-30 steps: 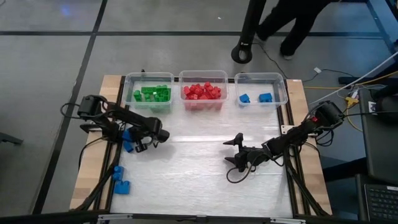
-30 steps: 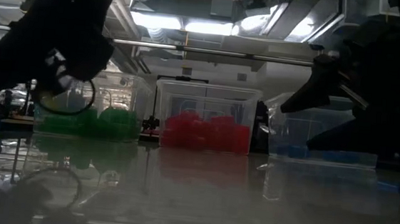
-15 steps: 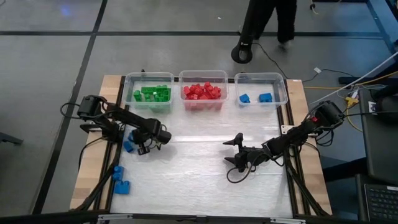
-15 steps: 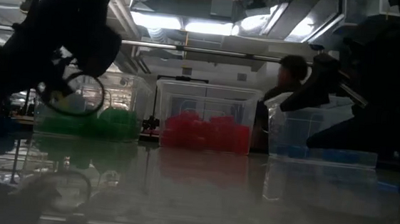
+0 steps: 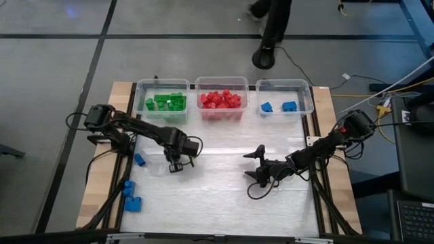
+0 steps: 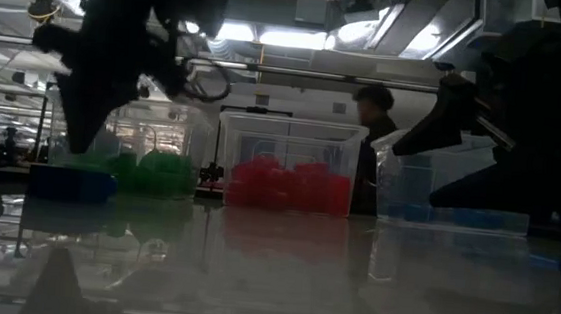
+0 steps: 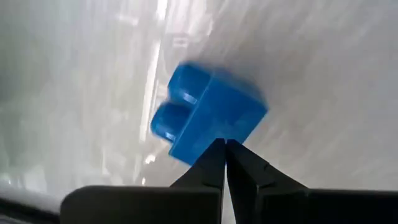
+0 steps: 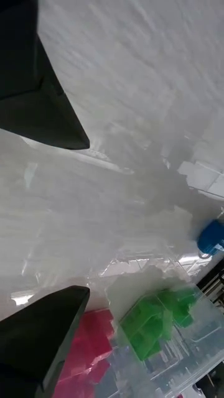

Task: Sort blocks
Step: Put the blue game piece into the right transparent bin

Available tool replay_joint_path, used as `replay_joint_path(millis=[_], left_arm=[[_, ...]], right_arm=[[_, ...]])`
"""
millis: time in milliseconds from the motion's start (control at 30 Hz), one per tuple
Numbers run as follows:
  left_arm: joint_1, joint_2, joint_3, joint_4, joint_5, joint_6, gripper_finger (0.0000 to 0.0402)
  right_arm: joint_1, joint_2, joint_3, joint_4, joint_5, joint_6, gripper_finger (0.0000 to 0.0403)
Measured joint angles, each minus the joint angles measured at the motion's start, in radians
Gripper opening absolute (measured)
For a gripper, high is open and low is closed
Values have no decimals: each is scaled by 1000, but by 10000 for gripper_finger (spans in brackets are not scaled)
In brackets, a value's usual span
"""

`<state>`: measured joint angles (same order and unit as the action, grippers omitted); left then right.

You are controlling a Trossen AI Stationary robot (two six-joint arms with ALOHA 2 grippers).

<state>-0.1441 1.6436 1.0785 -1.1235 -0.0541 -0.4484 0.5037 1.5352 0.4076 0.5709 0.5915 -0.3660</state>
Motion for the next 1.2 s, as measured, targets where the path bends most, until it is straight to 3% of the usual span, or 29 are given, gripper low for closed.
replay_joint_path(millis=[233, 567, 700, 967, 1200], left_arm=[[-6, -3, 69, 47, -11, 46, 35], [-20, -3, 51, 133, -17, 122, 189], [-20, -3, 38, 124, -20, 142, 232], [-33, -21, -4, 61, -125, 180, 250], [-33, -146, -119, 145, -117, 192, 251]], right_arm=[[0, 0, 0, -3, 0, 0, 376], [0, 0, 0, -6, -35, 2, 376], [0, 0, 0, -5, -35, 2, 376], [0, 0, 0, -5, -47, 3, 376], [0, 0, 0, -4, -62, 3, 376]])
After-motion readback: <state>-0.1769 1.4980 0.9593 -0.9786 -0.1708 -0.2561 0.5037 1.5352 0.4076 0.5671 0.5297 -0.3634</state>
